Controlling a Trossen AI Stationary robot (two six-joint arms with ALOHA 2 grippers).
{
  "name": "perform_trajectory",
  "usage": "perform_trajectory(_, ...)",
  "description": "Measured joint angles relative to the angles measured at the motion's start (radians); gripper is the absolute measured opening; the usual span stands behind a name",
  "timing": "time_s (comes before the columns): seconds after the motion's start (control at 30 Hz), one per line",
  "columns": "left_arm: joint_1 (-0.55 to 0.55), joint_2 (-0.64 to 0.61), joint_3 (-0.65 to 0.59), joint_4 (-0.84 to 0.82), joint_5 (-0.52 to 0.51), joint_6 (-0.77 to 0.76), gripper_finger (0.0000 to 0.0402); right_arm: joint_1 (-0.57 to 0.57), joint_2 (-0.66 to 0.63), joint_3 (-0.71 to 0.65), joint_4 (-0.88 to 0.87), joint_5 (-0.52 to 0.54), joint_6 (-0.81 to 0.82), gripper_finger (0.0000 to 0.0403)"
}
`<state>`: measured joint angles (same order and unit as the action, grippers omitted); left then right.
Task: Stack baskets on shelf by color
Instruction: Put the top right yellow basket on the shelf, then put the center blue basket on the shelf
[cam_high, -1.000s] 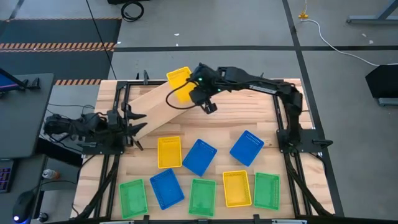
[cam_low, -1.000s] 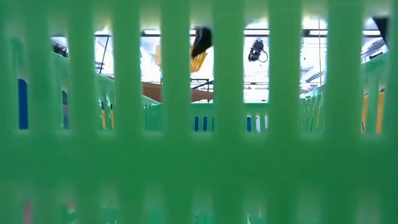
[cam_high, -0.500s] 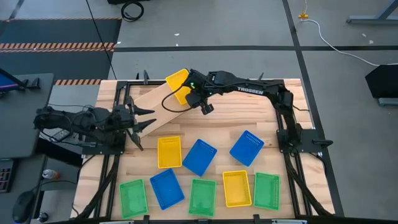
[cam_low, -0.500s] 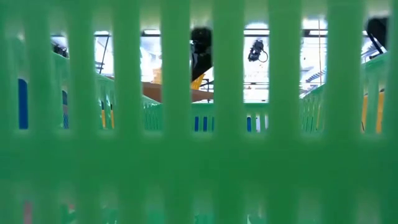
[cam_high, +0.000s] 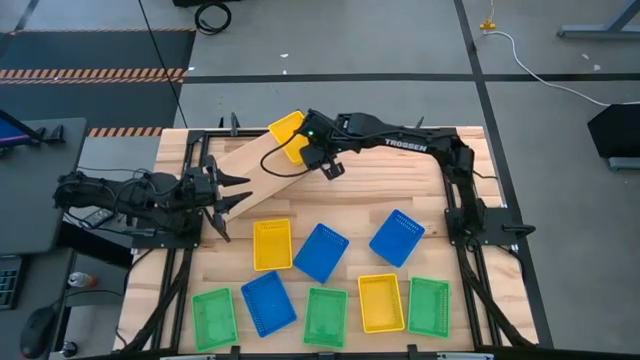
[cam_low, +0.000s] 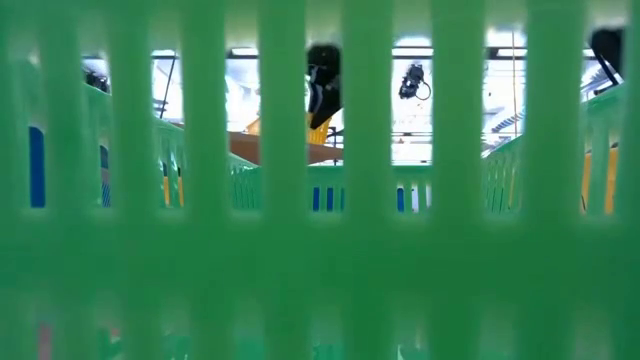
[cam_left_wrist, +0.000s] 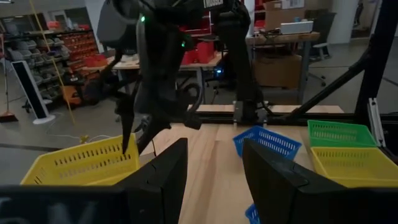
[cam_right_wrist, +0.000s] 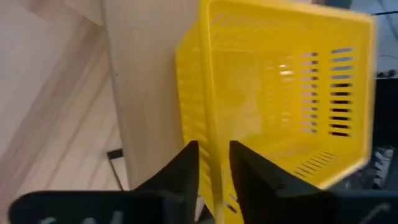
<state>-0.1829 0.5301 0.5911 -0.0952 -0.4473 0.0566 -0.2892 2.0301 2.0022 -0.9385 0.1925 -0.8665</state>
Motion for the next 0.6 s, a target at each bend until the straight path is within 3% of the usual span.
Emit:
perform_trajectory(0.27,0.000,0.003,0.000,-0.008,0.000,-0.024,0.0160,0.047,-0.051,0.000,-0.016,-0.003,0.072,0.0156)
perform_trajectory(0.6,0.000,0.027,0.000,-0.013,0.013,-0.073,0.0160,0.245,-0.074,-0.024,-0.225,-0.074,0.625,0.0158)
